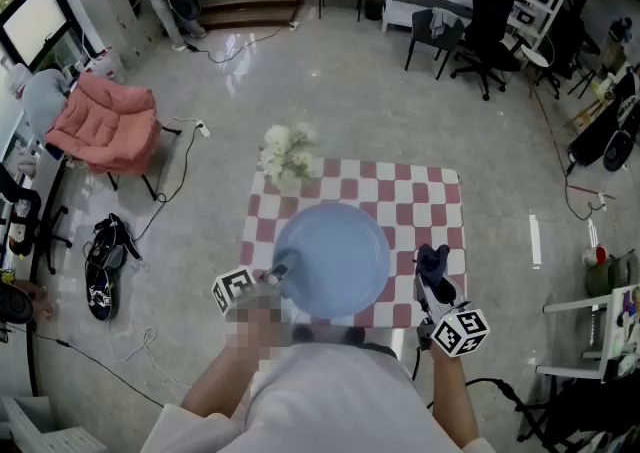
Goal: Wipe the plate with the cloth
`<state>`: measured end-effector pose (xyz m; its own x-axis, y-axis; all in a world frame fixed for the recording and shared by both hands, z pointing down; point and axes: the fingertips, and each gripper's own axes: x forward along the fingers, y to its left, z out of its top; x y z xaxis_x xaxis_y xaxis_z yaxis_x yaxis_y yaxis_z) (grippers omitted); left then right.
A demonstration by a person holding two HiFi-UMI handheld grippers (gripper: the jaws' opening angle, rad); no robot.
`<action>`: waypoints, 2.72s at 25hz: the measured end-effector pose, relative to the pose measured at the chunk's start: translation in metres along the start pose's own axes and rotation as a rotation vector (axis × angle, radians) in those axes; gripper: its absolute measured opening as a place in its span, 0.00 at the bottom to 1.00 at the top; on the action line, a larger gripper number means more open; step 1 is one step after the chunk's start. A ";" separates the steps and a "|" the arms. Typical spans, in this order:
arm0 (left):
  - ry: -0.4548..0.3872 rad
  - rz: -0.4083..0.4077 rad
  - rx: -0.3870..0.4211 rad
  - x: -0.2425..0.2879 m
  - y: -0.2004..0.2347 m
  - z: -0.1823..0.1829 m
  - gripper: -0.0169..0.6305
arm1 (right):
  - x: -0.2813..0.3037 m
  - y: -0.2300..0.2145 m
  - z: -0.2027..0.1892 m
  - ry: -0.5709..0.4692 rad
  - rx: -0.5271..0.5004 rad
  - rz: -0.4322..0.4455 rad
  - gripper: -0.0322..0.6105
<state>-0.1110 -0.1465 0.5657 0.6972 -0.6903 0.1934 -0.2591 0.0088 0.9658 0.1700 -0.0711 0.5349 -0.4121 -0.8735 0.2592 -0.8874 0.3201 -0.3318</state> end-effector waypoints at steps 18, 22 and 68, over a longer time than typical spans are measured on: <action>0.030 -0.032 0.063 0.001 -0.018 -0.013 0.08 | -0.007 0.007 0.005 0.011 -0.008 0.044 0.23; 0.047 -0.039 0.069 0.004 -0.021 -0.017 0.08 | -0.006 0.006 0.010 0.015 -0.021 0.056 0.24; 0.395 0.000 0.255 0.025 -0.076 -0.079 0.08 | 0.042 0.094 0.065 0.222 -0.784 0.379 0.26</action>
<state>-0.0213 -0.1074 0.5102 0.8855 -0.3616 0.2917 -0.3802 -0.2031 0.9023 0.0827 -0.1019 0.4555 -0.6642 -0.5932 0.4549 -0.5363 0.8021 0.2628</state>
